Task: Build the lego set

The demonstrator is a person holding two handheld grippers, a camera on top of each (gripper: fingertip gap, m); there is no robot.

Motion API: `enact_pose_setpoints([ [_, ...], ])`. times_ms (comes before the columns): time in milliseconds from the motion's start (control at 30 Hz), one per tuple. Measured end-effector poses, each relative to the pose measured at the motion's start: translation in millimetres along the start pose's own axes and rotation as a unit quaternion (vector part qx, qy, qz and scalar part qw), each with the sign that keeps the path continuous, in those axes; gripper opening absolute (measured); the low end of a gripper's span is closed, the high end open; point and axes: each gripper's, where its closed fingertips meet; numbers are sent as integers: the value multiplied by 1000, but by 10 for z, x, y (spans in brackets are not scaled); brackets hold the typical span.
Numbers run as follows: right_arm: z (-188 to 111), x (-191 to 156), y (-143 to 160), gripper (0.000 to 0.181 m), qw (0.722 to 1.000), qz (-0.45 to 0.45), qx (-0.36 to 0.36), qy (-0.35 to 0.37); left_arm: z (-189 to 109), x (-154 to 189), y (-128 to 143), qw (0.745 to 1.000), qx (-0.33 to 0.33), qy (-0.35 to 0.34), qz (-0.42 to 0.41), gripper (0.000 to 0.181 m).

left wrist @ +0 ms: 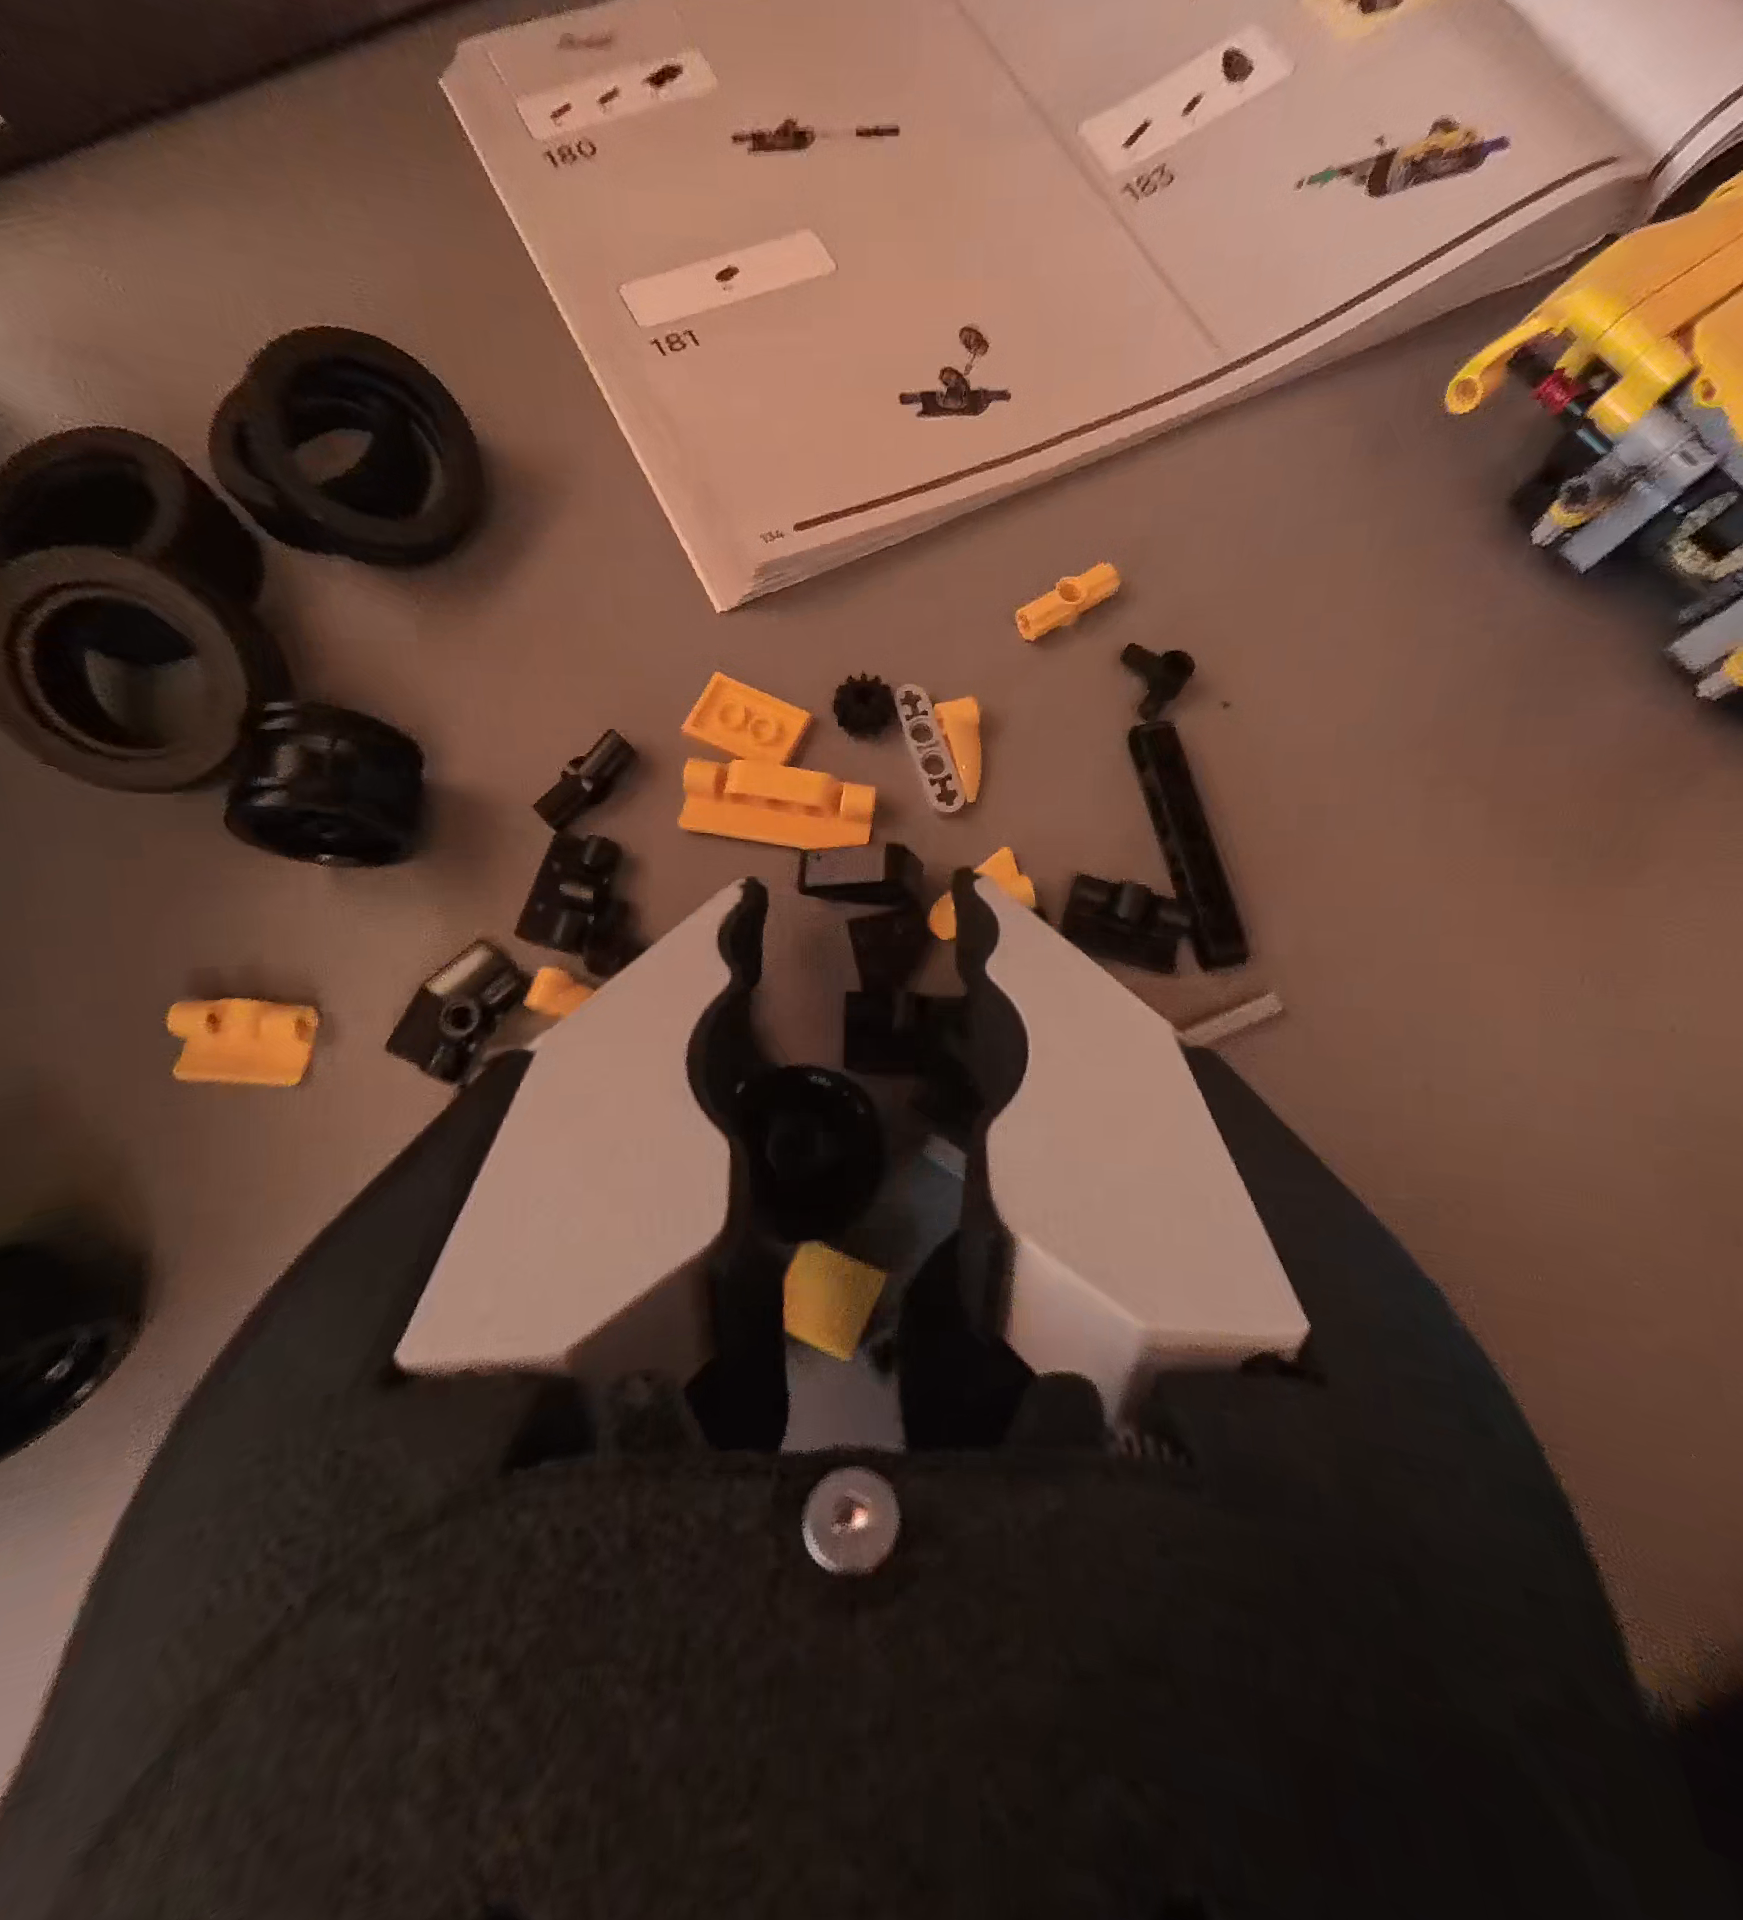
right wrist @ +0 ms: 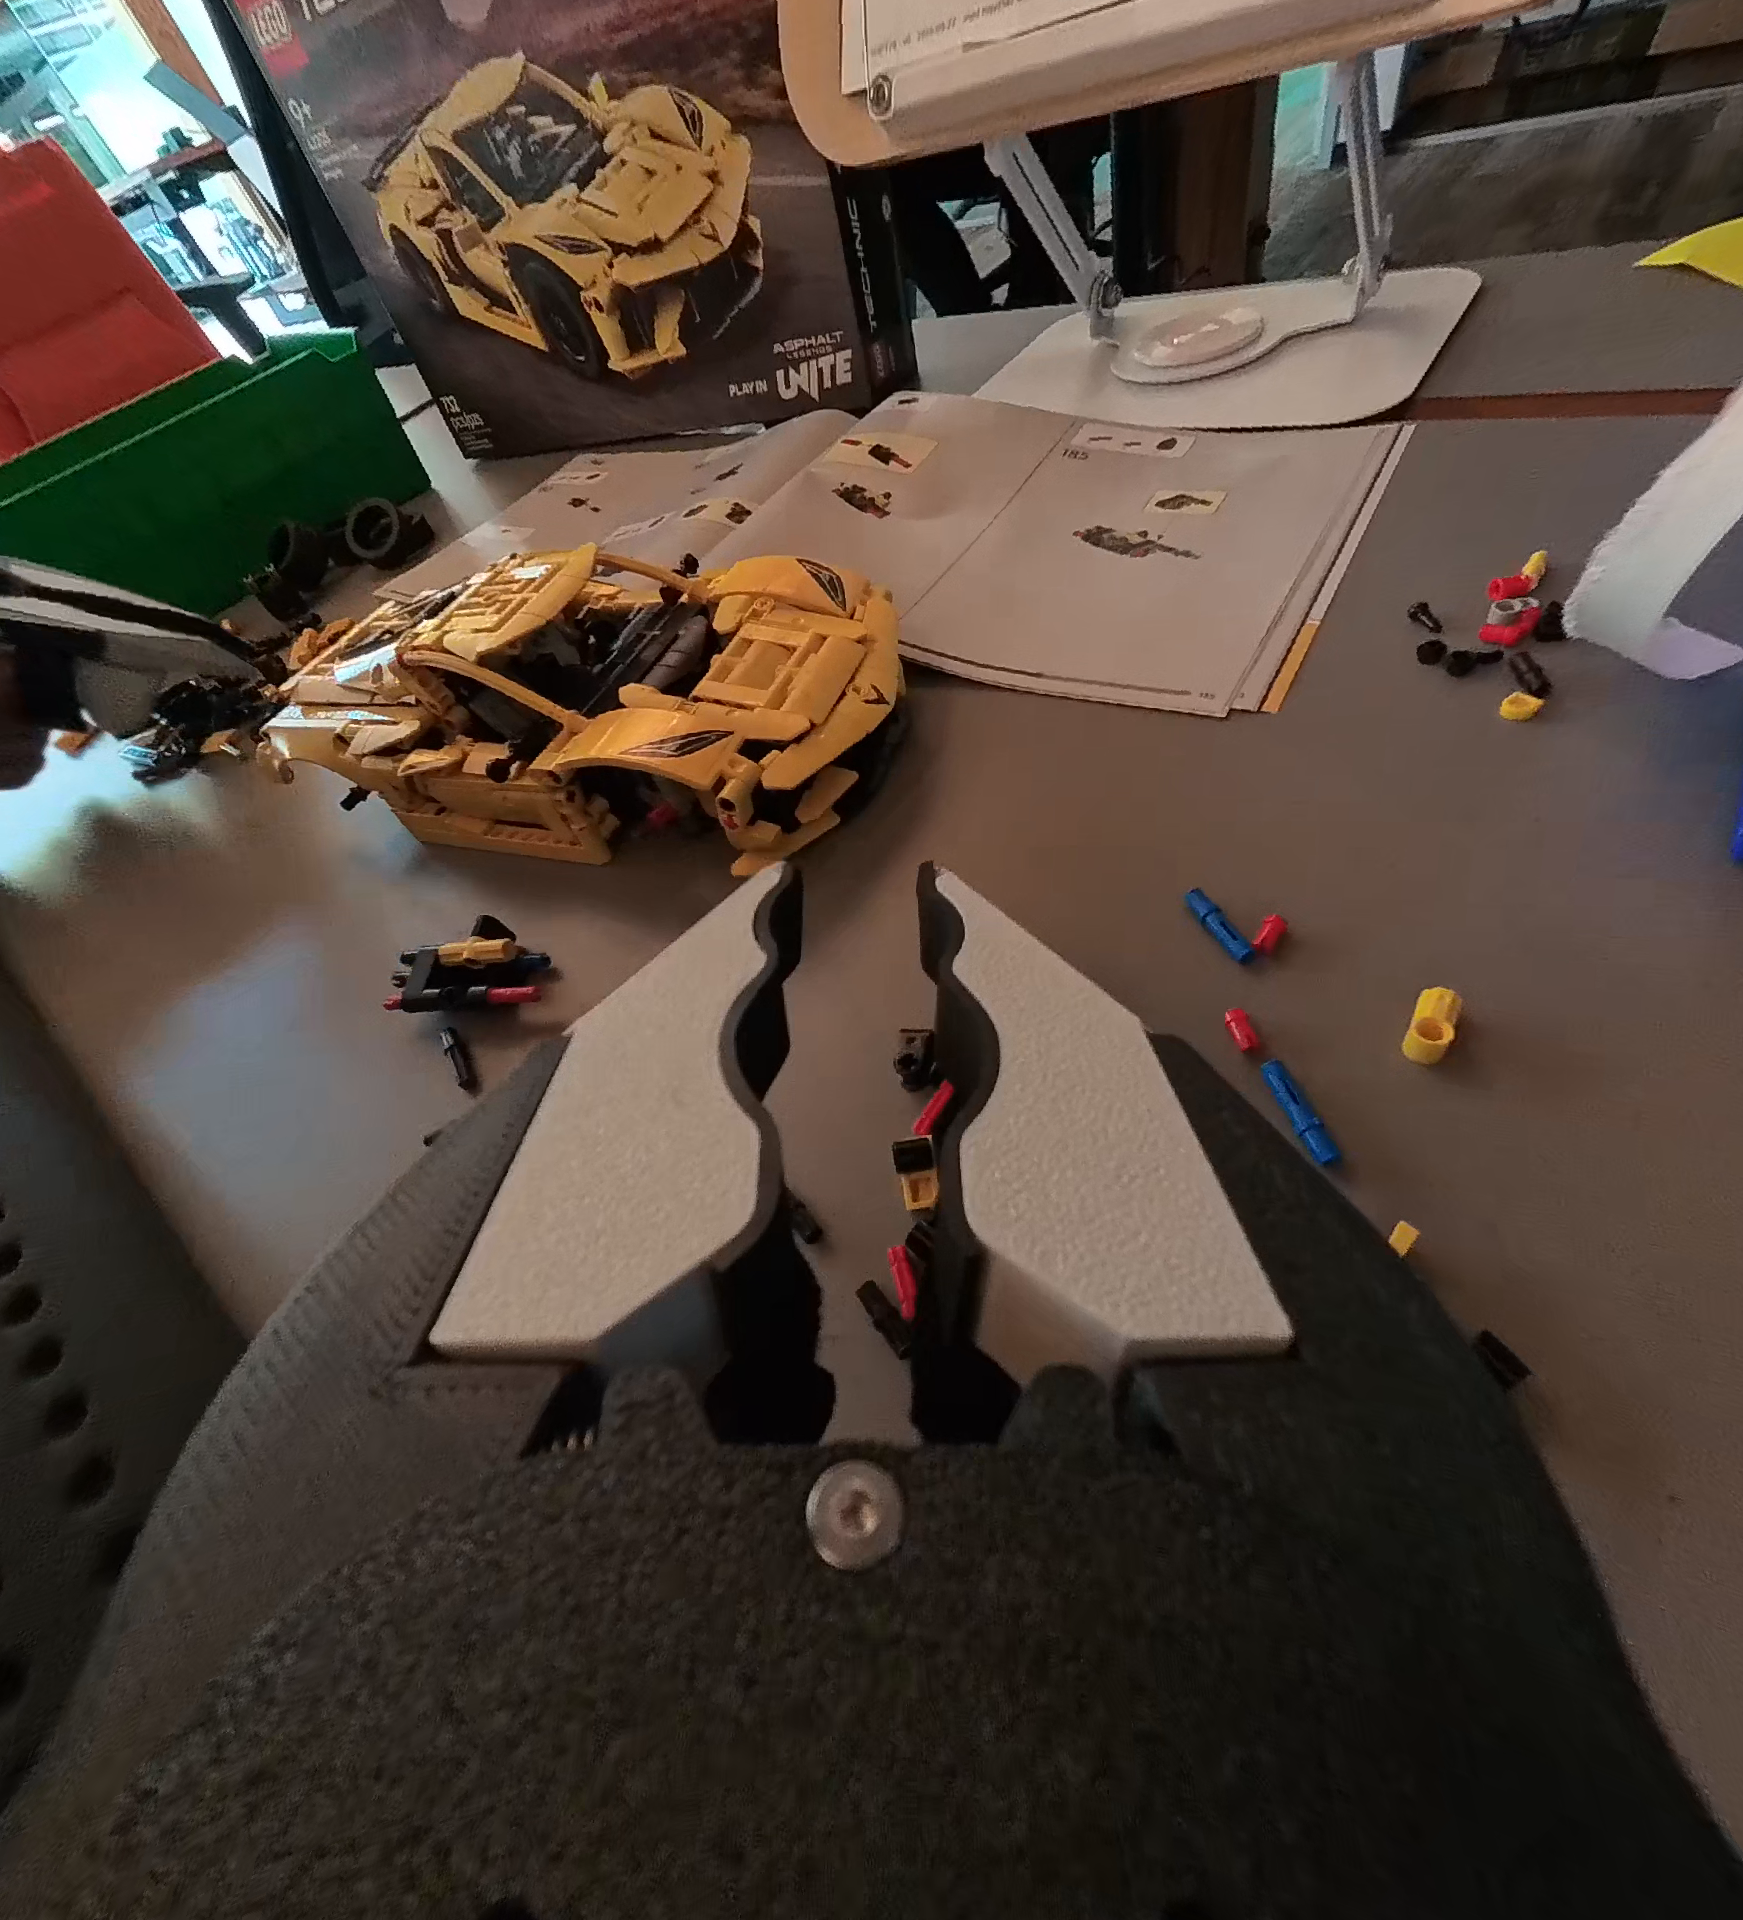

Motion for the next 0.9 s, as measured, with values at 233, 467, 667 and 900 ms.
enact_pose_setpoints([
  [233, 27, -38, 43, 21, 1000, 6, -12, -14, 91, -17, 54, 1000, -24, 2, -18, 26],
  [467, 49, -196, -94, 20, 999, 1, 12, -36, -156, 448, -508, 995, 71, 45, 59, 25],
  [667, 527, -1149, -1122, 18, 977, -15, 55, -205, -319, 1847, -1540, 954, 202, 208, 72, 25],
  [900, 1036, -971, -2075, 10, 944, 78, 175, -270, 244, 2663, -2257, 926, 261, 207, 177, 25],
])
Point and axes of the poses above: each gripper's, where its closed fingertips meet, z out along the fingers, y out of its underside, x = y × z across the jaws, and after that the axes turned 14 degrees about x, right-handed
